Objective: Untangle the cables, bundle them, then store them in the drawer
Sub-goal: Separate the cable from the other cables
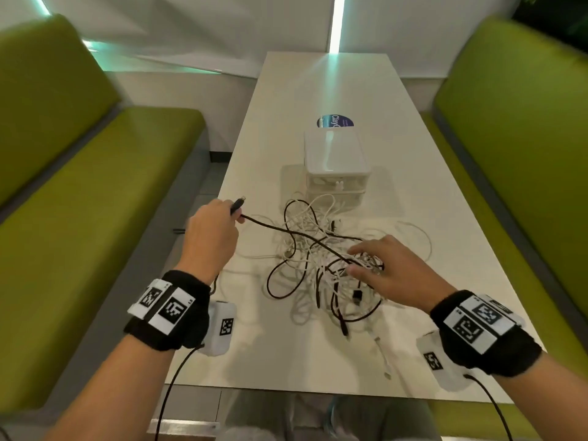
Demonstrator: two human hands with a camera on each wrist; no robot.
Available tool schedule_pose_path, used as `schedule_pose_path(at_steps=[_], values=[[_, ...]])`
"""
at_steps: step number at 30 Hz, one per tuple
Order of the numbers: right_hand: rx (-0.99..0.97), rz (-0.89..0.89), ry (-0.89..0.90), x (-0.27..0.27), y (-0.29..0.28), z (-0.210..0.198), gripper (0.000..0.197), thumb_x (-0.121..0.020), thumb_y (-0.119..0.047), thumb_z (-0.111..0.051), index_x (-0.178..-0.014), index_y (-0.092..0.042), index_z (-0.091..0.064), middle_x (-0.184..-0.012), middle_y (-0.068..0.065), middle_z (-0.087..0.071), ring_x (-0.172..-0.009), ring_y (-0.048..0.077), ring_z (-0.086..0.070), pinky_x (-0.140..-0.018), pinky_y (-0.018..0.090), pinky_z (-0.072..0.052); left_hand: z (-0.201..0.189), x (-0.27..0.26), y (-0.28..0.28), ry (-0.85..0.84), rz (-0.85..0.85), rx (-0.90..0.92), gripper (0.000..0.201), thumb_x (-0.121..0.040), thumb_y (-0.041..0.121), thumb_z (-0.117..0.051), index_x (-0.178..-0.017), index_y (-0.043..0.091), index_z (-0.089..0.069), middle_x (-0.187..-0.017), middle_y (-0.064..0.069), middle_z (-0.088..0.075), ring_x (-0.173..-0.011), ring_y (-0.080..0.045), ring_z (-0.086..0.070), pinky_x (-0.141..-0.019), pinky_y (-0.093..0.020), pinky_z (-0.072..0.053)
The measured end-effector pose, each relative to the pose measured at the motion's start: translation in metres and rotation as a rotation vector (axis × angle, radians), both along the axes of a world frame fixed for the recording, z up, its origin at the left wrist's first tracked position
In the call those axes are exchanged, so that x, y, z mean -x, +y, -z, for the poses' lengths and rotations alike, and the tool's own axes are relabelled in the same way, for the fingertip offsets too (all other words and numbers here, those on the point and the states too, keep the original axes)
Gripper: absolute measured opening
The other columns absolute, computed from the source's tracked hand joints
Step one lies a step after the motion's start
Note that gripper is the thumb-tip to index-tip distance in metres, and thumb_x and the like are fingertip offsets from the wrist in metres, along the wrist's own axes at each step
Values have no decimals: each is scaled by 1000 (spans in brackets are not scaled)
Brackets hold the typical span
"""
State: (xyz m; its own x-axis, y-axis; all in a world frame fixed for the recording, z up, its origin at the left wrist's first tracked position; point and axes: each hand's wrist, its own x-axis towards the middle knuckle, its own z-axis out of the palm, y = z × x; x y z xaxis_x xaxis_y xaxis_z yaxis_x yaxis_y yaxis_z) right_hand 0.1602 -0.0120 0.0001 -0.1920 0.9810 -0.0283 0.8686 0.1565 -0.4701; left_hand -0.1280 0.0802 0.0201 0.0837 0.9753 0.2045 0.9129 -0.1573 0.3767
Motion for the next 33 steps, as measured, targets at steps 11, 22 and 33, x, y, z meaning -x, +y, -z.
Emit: schedule_pose_path(at_steps=[11,22,33], values=[[132,-116,-187,-5,5,-2,40,-91,-35,-62,-130,-36,-53,-126,-15,-53,-113,14,-38,-95,36,-38,20,-12,0,161,62,67,29,-103,23,-39,-104,3,-61,-101,-13,-55,-79,-33,-56,-75,-46,-47],[67,-20,-277,12,7,14,25,-91,-39,-58,-109,-22,-58,-116,-2,-46,-88,22,-56,-69,30,-40,44,-89,-61,341,593,66,28,-101,25,-44,-127,16,-48,-107,-5,-52,-93,-26,-55,-72,-37,-45],[-192,177,-356,9,12,-18,56,-90,-68,-30,-77,-20,-54,-72,-3,-53,-66,20,-52,-53,32,-35,10,-70,-37,80,408,-193,48,-81,-6,-64,-127,3,-56,-95,-14,-50,-58,-17,-32,-54,-29,-28]])
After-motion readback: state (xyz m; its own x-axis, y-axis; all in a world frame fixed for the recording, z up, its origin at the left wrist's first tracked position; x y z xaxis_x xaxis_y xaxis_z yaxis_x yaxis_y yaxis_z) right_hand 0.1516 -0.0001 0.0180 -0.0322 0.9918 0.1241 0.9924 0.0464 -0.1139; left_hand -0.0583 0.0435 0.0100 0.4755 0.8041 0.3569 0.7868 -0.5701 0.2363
